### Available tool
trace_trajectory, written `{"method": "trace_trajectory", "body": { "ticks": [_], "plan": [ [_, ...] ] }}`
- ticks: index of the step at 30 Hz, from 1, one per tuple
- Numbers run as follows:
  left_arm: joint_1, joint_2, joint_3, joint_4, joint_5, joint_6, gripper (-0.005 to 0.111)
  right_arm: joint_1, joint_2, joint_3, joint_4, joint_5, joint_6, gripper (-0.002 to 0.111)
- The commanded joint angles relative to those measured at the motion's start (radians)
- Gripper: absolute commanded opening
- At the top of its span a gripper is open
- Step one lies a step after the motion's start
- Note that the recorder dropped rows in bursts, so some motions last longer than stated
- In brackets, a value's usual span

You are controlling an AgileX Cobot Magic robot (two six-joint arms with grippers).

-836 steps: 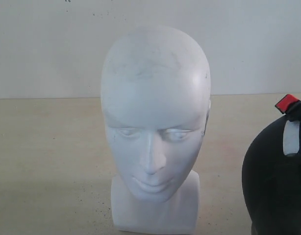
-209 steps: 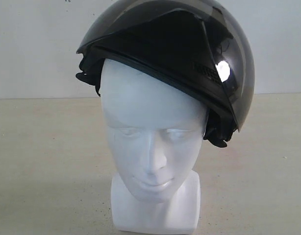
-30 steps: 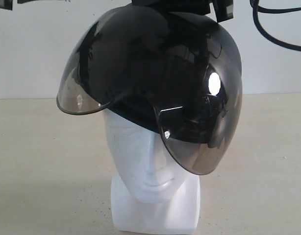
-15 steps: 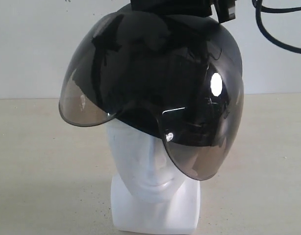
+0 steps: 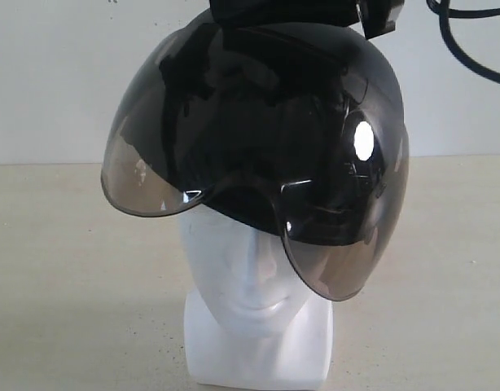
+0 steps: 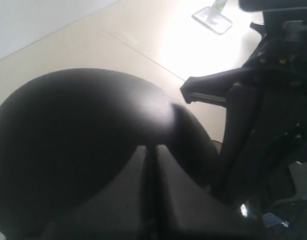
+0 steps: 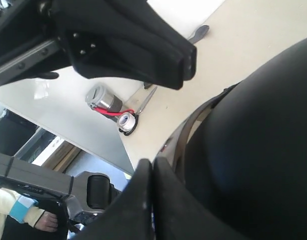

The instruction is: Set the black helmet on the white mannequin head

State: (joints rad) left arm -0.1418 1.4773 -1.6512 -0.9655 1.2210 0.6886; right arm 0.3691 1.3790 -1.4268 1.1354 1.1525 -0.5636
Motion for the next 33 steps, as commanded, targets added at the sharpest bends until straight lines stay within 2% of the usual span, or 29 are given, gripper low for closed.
{"method": "trace_trajectory", "body": {
  "ticks": [1, 13, 18, 22, 27, 30, 33],
  "plan": [
    [-0.01, -0.017, 0.001, 0.024, 0.0, -0.026, 0.004, 0.001, -0.008, 0.003, 0.01, -0.004, 0.004, 0.0],
    [-0.01, -0.017, 0.087, 0.061, 0.0, -0.015, 0.004, 0.001, -0.032, 0.003, 0.048, -0.094, -0.009, 0.0],
    [-0.01, -0.017, 0.092, 0.063, 0.0, -0.015, 0.004, -0.012, -0.066, 0.003, -0.015, -0.229, 0.049, 0.0],
    [-0.01, -0.017, 0.092, 0.065, 0.0, -0.015, 0.004, -0.116, -0.103, 0.003, -0.119, -0.243, 0.156, 0.0],
    [-0.01, -0.017, 0.092, 0.073, 0.0, -0.015, 0.004, -0.295, -0.1, 0.03, -0.248, -0.143, 0.261, 0.0],
    [-0.01, -0.017, 0.092, 0.095, 0.0, -0.022, 0.004, -0.338, -0.1, 0.113, -0.261, -0.138, 0.259, 0.0],
    [-0.008, -0.017, 0.092, 0.095, 0.0, -0.029, 0.004, -0.34, -0.1, 0.234, -0.288, -0.176, 0.262, 0.0]
  ]
}}
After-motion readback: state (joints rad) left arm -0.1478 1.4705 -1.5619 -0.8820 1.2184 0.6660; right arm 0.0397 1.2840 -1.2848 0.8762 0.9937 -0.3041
